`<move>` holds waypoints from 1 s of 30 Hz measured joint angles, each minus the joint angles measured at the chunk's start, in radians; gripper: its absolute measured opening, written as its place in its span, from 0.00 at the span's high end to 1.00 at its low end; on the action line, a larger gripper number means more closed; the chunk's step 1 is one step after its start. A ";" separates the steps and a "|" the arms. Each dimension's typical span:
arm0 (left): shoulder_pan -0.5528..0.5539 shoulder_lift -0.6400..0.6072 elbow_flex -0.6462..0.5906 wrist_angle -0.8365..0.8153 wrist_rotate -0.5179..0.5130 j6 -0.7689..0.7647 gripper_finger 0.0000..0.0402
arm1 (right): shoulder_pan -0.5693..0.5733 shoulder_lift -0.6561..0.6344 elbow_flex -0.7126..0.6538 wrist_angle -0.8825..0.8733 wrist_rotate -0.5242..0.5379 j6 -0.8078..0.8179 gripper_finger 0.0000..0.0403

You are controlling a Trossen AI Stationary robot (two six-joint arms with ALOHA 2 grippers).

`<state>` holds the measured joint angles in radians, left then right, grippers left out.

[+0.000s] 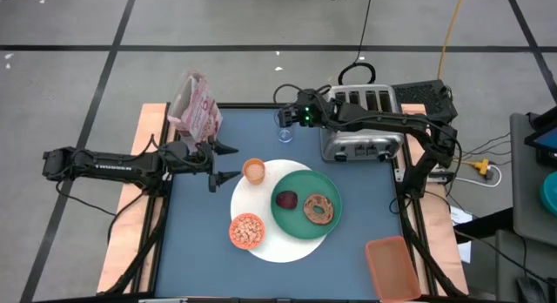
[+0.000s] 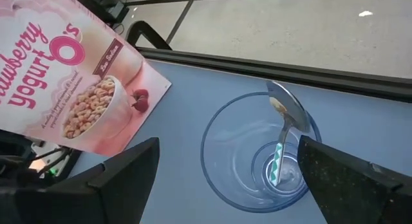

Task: Arrange a breakfast setting
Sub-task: Put the spoon from the transparent cup to the left side of the white table mat

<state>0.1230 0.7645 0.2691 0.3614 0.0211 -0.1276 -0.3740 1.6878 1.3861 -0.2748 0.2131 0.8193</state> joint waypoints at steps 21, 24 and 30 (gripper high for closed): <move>0.000 0.000 0.000 0.000 0.000 0.000 0.01 | -0.058 0.000 0.000 -0.048 0.006 -0.155 0.11; 0.000 0.000 0.000 0.000 0.000 0.000 0.01 | -0.058 0.000 0.000 -0.048 0.048 -0.172 0.11; 0.000 0.000 0.000 0.000 0.000 0.000 0.01 | -0.059 0.038 -0.001 -0.022 0.051 -0.185 0.11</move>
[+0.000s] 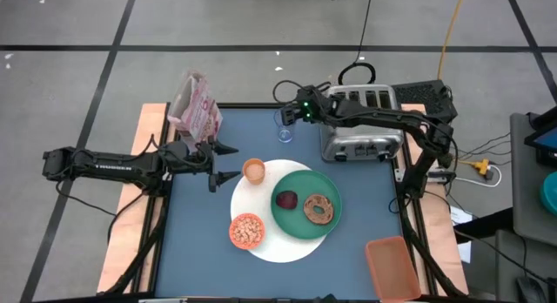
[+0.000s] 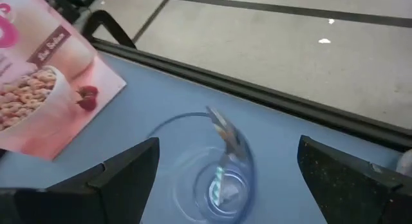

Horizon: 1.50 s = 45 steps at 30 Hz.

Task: Arrange a breakfast setting
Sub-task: Put the spoon from the transparent cup to the left side of the white table mat

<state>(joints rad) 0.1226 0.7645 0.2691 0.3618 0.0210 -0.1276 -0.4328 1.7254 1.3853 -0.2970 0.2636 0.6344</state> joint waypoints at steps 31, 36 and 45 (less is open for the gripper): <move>0.000 0.000 0.000 -0.008 0.000 0.000 0.01 | 0.000 0.072 0.000 0.106 -0.002 -0.028 0.51; 0.000 0.000 0.000 -0.008 0.000 -0.001 0.01 | 0.000 0.072 0.000 0.106 -0.002 -0.022 0.57; 0.000 0.000 0.000 -0.008 0.000 -0.001 0.01 | 0.000 0.072 0.000 0.106 0.004 -0.022 0.67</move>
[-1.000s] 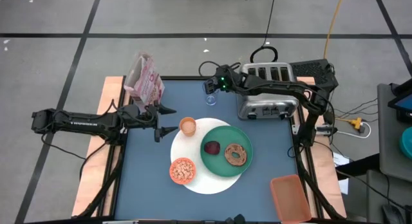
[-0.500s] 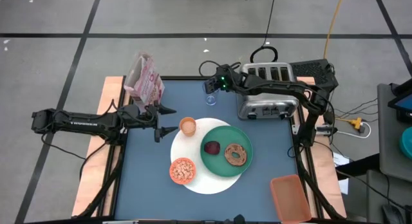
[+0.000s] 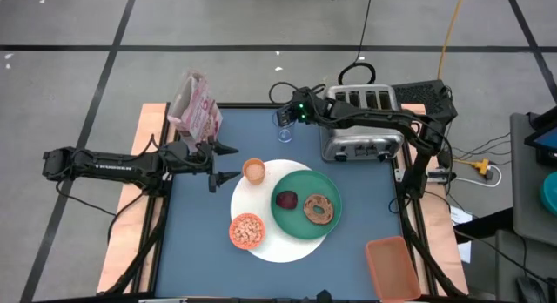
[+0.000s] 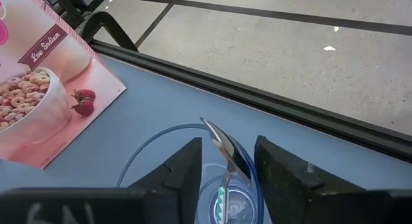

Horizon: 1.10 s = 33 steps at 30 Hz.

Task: Arrange a breakfast setting
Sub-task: Put the spoon from the transparent cup to the left side of the white table mat

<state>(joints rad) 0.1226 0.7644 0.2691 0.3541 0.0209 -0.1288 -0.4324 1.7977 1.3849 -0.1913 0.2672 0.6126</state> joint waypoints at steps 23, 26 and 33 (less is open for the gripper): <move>0.000 0.000 0.000 -0.002 0.000 -0.008 0.01 | 0.000 0.000 0.001 -0.002 0.002 -0.008 0.92; 0.000 0.000 0.000 -0.014 0.000 -0.008 0.01 | 0.000 0.000 0.001 -0.001 0.005 -0.009 0.94; 0.000 0.000 0.000 -0.016 0.000 -0.008 0.01 | -0.001 -0.011 0.001 0.000 0.008 -0.023 0.96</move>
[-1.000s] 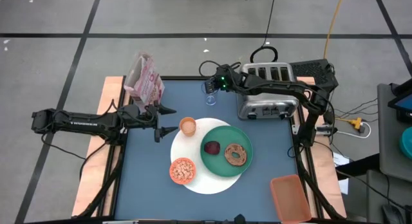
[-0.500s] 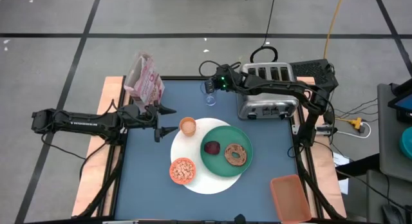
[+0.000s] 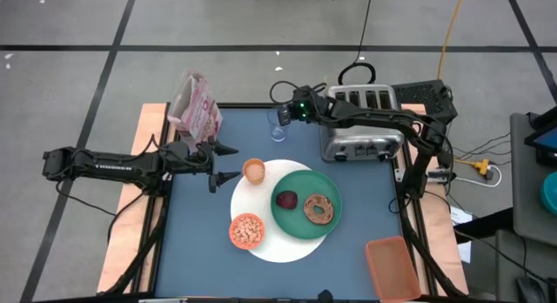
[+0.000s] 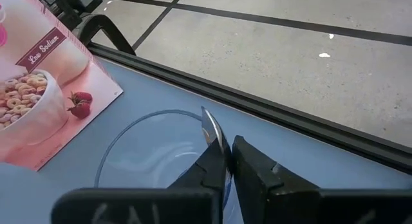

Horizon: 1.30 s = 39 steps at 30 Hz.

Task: Arrange a breakfast setting
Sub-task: Put the spoon from the transparent cup to the left side of the white table mat

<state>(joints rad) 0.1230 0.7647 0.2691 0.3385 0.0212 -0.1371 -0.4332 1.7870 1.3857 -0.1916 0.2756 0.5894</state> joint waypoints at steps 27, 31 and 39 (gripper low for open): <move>0.000 0.006 0.086 0.103 0.000 -0.096 0.01 | 0.045 -0.123 0.000 0.099 -0.054 -0.083 0.96; 0.000 0.036 0.163 0.040 0.000 -0.090 0.01 | 0.070 -0.123 0.000 0.165 -0.150 -0.086 0.96; 0.000 0.132 0.307 -0.151 0.000 -0.031 0.01 | 0.102 -0.123 0.000 0.196 -0.172 -0.112 0.96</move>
<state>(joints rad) 0.1230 0.8966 0.5760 0.1874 0.0208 -0.1680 -0.3315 1.6638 1.3857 0.0039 0.1040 0.4772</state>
